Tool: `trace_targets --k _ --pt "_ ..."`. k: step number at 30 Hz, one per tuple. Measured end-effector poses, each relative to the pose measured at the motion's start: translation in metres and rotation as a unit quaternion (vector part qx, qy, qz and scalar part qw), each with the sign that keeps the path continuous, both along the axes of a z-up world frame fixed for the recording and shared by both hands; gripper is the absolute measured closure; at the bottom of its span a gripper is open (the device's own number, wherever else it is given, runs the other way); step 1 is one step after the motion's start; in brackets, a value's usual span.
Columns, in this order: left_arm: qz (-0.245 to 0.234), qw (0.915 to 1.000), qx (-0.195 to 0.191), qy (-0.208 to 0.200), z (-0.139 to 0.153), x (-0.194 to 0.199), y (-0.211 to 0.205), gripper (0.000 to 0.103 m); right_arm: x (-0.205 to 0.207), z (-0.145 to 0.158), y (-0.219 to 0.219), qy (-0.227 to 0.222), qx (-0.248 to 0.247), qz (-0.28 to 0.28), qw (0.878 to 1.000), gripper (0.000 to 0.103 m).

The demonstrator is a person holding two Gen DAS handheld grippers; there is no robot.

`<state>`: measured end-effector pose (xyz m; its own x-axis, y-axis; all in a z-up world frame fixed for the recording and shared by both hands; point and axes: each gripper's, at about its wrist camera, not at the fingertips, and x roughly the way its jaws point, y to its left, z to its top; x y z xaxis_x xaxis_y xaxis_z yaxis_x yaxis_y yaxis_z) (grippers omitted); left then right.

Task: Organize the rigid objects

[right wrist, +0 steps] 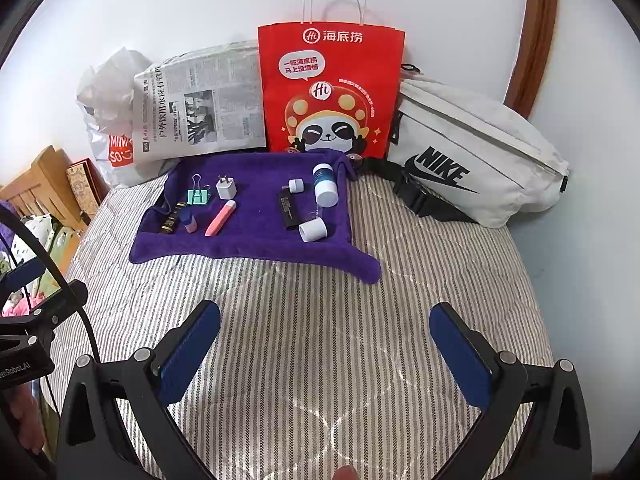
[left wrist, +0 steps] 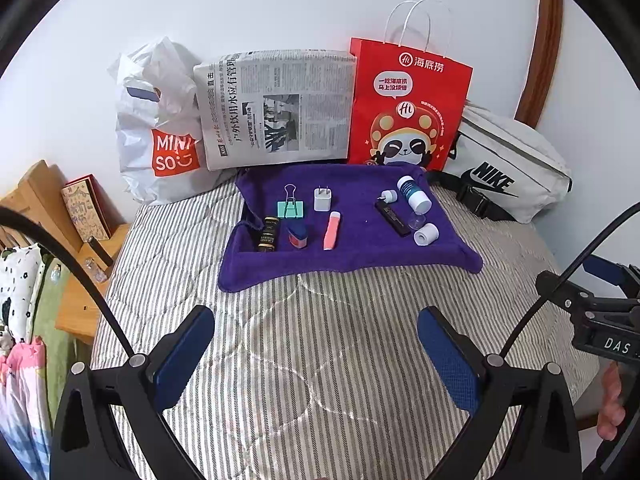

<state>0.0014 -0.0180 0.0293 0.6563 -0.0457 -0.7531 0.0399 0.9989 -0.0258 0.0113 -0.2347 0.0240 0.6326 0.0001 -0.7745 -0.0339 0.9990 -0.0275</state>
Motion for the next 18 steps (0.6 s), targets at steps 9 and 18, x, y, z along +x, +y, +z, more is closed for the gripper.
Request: trace_targets --k 9,18 --pt "0.004 1.0000 0.003 0.004 -0.0013 0.0011 0.0035 0.001 0.0003 0.0000 -0.0004 0.001 -0.003 0.000 1.000 0.000" --pt "0.003 1.0000 0.004 0.005 -0.0009 0.0006 0.0018 0.001 -0.0003 0.0002 -0.0040 0.003 -0.003 -0.003 1.000 0.000"
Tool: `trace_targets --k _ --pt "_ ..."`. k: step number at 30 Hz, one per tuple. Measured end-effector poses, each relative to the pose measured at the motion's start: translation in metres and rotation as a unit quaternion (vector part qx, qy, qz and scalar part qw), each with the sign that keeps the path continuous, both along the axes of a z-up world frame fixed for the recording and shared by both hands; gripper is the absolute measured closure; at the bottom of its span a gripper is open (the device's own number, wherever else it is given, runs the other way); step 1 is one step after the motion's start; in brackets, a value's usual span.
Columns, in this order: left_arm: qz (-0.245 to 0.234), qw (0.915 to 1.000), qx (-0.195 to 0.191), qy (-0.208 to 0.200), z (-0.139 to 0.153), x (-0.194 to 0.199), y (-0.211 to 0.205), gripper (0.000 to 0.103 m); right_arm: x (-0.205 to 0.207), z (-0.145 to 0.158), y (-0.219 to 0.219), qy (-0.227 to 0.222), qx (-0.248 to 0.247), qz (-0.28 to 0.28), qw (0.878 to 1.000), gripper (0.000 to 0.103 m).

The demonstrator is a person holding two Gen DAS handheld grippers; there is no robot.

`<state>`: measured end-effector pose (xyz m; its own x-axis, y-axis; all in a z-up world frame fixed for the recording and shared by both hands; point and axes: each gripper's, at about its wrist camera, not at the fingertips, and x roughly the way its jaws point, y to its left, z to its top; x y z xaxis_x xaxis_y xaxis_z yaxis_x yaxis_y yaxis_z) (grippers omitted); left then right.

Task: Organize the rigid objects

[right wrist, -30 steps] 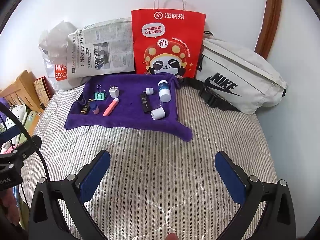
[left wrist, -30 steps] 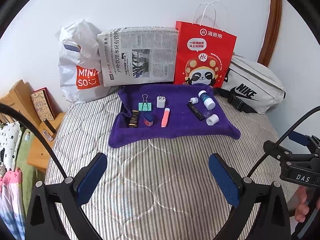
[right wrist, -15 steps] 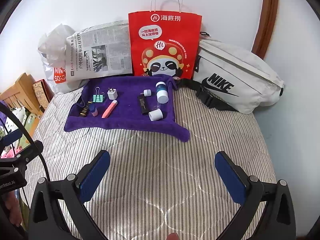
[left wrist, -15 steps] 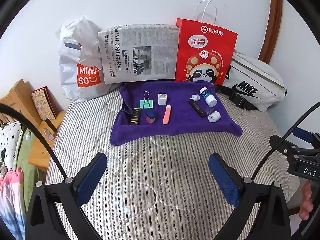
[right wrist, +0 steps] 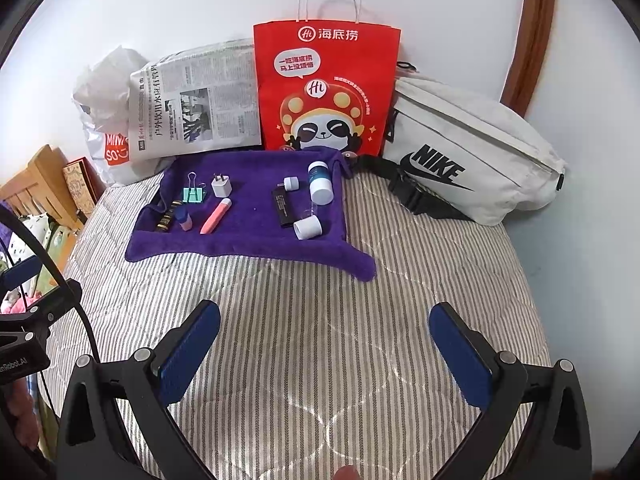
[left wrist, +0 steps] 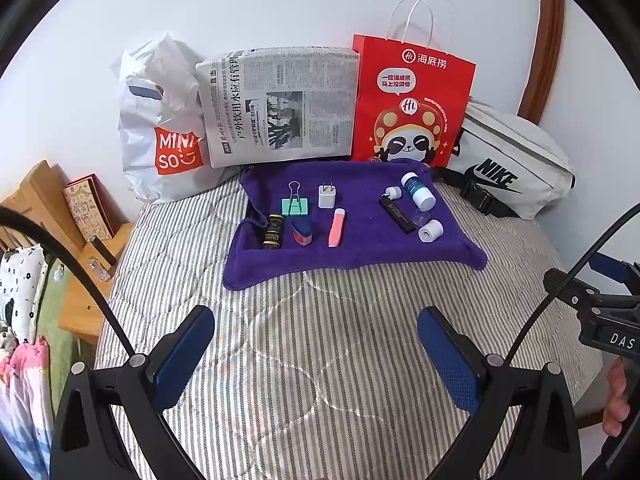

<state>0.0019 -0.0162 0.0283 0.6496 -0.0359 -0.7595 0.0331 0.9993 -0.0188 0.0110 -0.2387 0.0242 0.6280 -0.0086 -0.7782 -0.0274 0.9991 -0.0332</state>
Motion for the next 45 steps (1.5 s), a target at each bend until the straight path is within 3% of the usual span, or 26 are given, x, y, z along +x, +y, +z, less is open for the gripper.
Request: trace_targets --k 45 --pt "-0.011 0.9999 0.010 0.006 -0.0033 -0.0030 0.0087 0.001 -0.0031 0.0026 0.0040 -0.001 -0.001 0.008 1.000 0.000"
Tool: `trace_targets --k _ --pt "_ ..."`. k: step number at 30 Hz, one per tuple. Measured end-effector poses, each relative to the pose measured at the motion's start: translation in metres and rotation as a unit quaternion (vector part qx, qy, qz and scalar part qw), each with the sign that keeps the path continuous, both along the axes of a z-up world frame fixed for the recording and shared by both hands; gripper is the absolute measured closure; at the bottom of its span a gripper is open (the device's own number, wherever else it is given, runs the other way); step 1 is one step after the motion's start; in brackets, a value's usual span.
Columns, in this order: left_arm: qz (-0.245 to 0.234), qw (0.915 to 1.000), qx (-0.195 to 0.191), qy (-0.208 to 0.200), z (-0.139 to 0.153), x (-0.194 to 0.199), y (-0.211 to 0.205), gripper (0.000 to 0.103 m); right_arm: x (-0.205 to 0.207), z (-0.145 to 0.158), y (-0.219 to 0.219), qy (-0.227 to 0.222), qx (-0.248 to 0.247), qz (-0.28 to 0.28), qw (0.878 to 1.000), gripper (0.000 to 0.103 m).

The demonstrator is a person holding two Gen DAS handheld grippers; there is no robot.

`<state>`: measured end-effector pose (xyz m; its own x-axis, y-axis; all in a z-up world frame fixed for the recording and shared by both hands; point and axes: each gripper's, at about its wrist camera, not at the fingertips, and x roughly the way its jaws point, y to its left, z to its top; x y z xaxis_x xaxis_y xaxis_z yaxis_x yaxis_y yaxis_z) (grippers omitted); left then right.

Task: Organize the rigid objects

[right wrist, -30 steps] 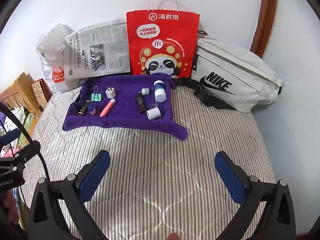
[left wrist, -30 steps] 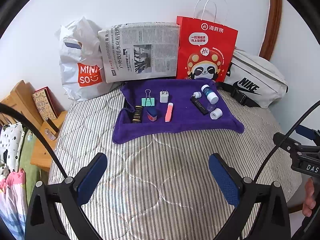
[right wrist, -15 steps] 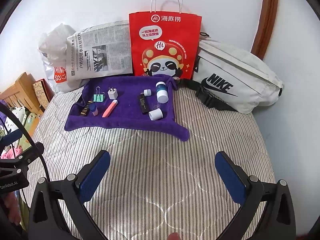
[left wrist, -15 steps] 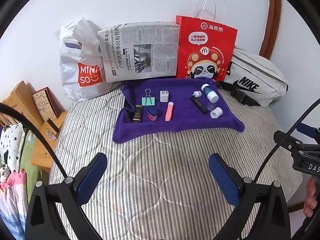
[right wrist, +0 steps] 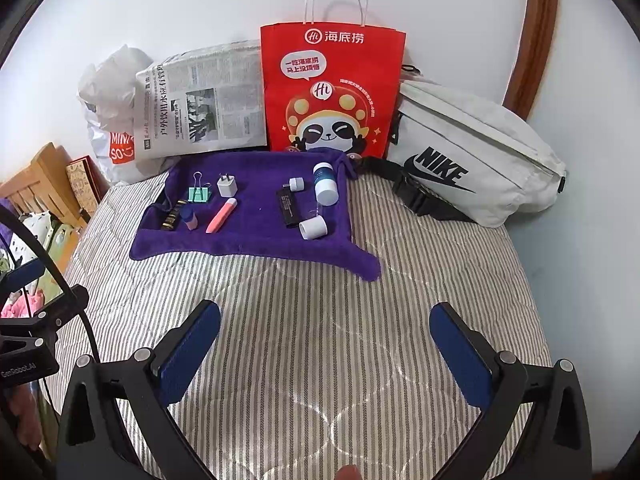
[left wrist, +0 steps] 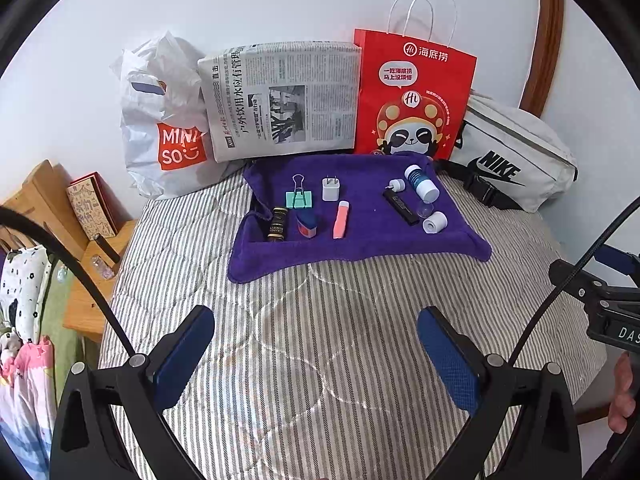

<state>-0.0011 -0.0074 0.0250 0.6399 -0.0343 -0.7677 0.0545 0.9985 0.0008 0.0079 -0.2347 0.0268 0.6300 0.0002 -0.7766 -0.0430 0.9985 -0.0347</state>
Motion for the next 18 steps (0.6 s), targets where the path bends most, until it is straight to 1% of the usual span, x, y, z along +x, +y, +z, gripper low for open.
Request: trace_targets --k 18 --pt "-0.001 1.0000 0.001 0.003 -0.0008 -0.0006 0.0018 0.001 0.0002 -0.0042 -0.0012 0.003 -0.001 -0.003 1.000 0.000"
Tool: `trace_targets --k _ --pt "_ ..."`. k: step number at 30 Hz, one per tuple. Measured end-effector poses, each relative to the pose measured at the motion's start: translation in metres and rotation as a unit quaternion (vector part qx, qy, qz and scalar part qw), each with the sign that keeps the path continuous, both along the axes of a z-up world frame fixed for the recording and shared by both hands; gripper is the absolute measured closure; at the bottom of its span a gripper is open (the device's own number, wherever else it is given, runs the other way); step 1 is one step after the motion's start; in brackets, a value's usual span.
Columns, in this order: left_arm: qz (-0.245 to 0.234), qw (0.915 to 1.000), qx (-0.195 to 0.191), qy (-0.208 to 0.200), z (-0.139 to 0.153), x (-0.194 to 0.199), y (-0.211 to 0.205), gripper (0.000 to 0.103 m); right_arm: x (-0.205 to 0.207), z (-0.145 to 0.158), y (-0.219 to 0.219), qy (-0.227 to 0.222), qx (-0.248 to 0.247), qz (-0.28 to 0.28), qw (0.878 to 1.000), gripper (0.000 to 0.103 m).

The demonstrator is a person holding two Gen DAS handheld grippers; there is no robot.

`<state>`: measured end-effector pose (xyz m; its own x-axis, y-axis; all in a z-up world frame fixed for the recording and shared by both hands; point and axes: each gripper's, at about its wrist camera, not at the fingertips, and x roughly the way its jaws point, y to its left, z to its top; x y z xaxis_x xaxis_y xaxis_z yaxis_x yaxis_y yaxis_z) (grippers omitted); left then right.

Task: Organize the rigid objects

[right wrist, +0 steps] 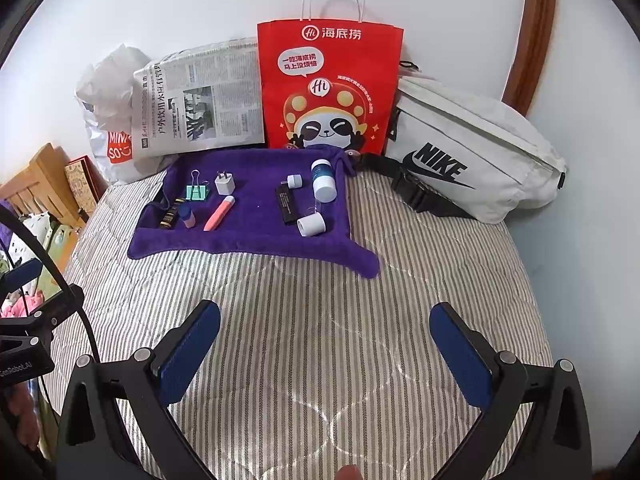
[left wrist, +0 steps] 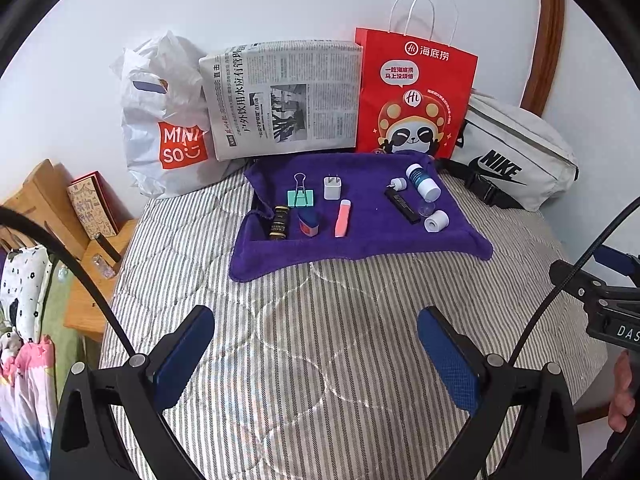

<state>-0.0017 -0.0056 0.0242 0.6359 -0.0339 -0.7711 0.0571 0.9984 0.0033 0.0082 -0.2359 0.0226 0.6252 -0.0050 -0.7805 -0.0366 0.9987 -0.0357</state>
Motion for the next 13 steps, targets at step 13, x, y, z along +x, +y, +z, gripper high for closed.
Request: trace_targets --k 13 --pt "0.002 1.0000 0.002 -0.006 -0.0010 0.0042 0.0021 0.001 0.0041 -0.0022 0.0012 0.002 0.004 -0.006 1.000 0.000"
